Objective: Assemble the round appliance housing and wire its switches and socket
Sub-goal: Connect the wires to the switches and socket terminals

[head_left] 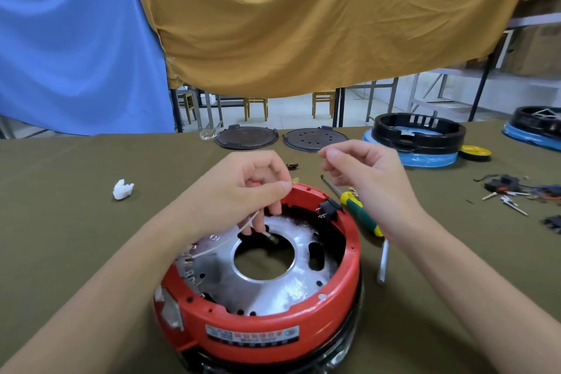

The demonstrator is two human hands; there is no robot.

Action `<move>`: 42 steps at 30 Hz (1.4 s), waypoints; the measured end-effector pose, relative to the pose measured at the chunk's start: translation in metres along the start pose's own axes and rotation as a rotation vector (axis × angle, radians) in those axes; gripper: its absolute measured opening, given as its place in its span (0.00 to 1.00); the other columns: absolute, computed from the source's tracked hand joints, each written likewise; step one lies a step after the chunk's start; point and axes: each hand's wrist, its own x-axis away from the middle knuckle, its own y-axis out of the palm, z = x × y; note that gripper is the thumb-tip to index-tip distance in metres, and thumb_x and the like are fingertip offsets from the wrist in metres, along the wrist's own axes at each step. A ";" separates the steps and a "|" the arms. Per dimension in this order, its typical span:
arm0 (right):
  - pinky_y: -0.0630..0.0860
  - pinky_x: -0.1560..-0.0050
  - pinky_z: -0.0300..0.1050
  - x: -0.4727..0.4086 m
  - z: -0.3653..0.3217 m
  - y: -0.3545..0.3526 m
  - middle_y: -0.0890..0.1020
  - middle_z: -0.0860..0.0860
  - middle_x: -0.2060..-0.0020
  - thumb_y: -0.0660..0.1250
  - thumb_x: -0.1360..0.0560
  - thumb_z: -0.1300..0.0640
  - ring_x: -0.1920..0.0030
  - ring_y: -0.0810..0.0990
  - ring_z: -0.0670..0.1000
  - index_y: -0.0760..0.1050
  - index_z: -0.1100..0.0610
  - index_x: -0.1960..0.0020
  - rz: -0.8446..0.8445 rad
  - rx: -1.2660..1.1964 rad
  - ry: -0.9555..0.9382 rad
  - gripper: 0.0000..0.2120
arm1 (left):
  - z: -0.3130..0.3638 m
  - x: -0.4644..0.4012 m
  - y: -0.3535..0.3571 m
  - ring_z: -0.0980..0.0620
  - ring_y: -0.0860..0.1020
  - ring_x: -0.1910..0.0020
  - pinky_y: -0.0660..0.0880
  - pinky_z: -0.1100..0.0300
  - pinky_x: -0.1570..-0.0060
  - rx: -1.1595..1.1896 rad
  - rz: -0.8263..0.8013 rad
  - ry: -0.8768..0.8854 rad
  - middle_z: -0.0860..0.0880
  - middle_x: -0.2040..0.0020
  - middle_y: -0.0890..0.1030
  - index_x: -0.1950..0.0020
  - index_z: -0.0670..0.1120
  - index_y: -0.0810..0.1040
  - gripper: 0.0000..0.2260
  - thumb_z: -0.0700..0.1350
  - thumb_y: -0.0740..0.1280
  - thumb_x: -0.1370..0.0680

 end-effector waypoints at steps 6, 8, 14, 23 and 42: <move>0.78 0.48 0.41 0.002 0.017 0.009 0.84 0.47 0.54 0.69 0.23 0.58 0.51 0.81 0.46 0.82 0.52 0.46 -0.180 0.274 0.055 0.07 | 0.002 -0.016 0.004 0.51 0.82 0.71 0.69 0.65 0.78 -0.282 -0.191 -0.089 0.50 0.65 0.83 0.56 0.48 0.77 0.04 0.43 0.67 0.21; 0.79 0.45 0.46 0.003 0.018 0.008 0.84 0.50 0.52 0.68 0.22 0.59 0.50 0.82 0.49 0.81 0.53 0.45 -0.189 0.280 0.067 0.07 | 0.001 -0.021 0.007 0.50 0.82 0.71 0.70 0.63 0.78 -0.351 -0.224 -0.084 0.49 0.66 0.81 0.57 0.48 0.77 0.04 0.43 0.67 0.22; 0.78 0.44 0.48 0.003 0.018 0.009 0.84 0.55 0.51 0.68 0.22 0.60 0.49 0.82 0.54 0.82 0.57 0.46 -0.162 0.283 0.076 0.07 | -0.011 -0.018 0.024 0.56 0.74 0.78 0.67 0.71 0.76 -0.377 -0.206 0.012 0.50 0.73 0.77 0.59 0.46 0.77 0.08 0.47 0.69 0.22; 0.77 0.45 0.52 0.003 0.022 0.010 0.84 0.57 0.51 0.68 0.23 0.60 0.49 0.82 0.56 0.81 0.55 0.46 -0.146 0.256 0.094 0.07 | -0.019 -0.018 0.037 0.57 0.77 0.78 0.70 0.70 0.74 -0.331 -0.086 0.041 0.54 0.72 0.78 0.58 0.46 0.79 0.05 0.43 0.68 0.22; 0.78 0.46 0.51 0.003 0.019 0.010 0.84 0.55 0.52 0.68 0.22 0.61 0.52 0.83 0.53 0.80 0.56 0.45 -0.154 0.251 0.115 0.07 | -0.019 -0.017 0.040 0.58 0.76 0.78 0.71 0.68 0.74 -0.289 -0.086 0.051 0.54 0.71 0.78 0.61 0.48 0.77 0.08 0.42 0.68 0.22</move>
